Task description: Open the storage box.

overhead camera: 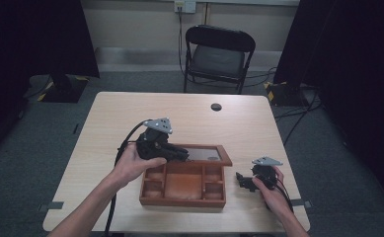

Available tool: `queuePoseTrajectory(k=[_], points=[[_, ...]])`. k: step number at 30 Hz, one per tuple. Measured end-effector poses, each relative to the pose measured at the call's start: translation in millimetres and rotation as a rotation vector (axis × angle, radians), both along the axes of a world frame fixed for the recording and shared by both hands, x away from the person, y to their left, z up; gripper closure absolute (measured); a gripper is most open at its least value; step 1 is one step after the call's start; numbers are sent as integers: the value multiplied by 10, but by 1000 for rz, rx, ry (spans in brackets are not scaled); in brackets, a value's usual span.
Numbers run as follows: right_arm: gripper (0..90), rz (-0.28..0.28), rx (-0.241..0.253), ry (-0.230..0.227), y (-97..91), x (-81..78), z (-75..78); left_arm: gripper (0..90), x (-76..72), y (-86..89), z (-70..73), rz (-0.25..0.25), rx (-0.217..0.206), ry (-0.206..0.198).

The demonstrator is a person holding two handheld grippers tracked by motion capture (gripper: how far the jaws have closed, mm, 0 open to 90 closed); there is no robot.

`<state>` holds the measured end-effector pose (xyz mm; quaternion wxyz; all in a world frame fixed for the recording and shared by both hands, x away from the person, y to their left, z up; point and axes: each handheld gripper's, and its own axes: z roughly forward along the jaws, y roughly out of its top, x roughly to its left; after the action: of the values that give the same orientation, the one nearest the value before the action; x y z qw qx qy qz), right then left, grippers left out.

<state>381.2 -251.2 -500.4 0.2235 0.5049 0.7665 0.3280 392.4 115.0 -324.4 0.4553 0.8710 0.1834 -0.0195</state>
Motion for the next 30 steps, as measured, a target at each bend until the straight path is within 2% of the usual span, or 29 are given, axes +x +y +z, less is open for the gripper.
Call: queuePoseTrajectory(k=[8,10,11,19,30], points=[[94,0,-1,0,-1,0,0,815,29,7,20,-5,2,6],[94,0,-1,0,-1,0,0,814,28,9,10,0,-12,3],[94,0,-1,0,-1,0,0,814,25,10,15,-2,-4,3],[94,0,-1,0,-1,0,0,815,43,21,18,6,-20,9],[94,1,-1,0,-1,1,0,815,63,8,31,16,-8,3]])
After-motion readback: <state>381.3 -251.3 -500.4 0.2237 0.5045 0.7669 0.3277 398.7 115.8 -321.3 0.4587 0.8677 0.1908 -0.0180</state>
